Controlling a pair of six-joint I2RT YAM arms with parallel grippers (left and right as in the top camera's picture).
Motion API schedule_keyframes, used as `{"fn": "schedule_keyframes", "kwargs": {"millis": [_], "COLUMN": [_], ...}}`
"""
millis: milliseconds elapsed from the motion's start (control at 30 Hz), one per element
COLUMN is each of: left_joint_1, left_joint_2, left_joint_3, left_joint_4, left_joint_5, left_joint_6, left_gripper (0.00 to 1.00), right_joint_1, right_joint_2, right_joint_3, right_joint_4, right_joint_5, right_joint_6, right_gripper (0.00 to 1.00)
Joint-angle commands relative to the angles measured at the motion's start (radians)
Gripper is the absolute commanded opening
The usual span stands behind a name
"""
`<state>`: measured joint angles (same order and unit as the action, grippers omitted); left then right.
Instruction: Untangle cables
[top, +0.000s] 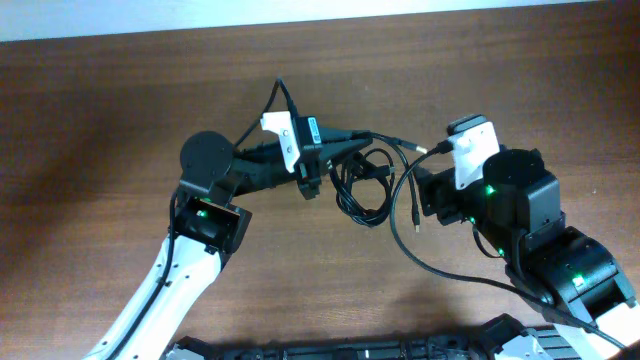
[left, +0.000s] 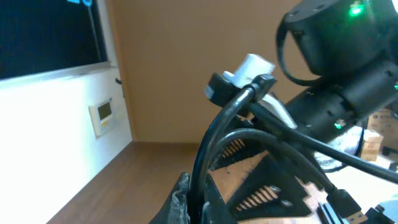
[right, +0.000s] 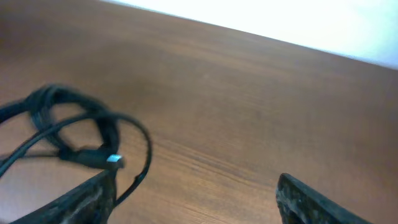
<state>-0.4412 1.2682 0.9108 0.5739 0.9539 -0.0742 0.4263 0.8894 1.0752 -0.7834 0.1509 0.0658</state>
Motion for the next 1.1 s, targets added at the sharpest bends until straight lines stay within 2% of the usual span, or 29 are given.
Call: {"fn": "schedule_keyframes", "kwargs": {"millis": [0,100,267,400,667,833,1067], "left_joint_1": [-0.001,0.027,0.107,0.116,0.117,0.117,0.117], "left_joint_2": [-0.006,-0.006,-0.006,-0.006,-0.006,-0.006,-0.006], "left_joint_3": [0.012,0.012,0.012,0.012,0.012,0.012,0.012], "left_joint_4": [0.074,0.094,0.216,0.372,0.487,0.488,0.487], "left_joint_5": [0.034,0.023,-0.026,0.044,0.043,-0.128,-0.317], "left_joint_6": [0.012,0.011,-0.189,-0.226,-0.228,-0.228,-0.224], "left_gripper": [0.00,0.00,0.00,0.00,0.00,0.00,0.00], "right_joint_1": [0.004,0.002,-0.055,-0.163,-0.233,-0.233,-0.285], "right_joint_2": [0.001,0.001,0.001,0.026,0.172,0.279,0.297], "right_joint_3": [0.002,0.002,0.002,0.002,0.002,0.002,0.002], "right_joint_4": [0.002,0.001,-0.006,0.057,0.248,0.351,0.362], "right_joint_5": [0.174,0.222,0.174,-0.117,-0.629,-0.828,-0.964], "right_joint_6": [0.215,0.292,0.362,0.361,0.359,0.363,0.412], "right_gripper": [0.91,0.98,0.99,0.99,0.99,1.00,1.00]}}
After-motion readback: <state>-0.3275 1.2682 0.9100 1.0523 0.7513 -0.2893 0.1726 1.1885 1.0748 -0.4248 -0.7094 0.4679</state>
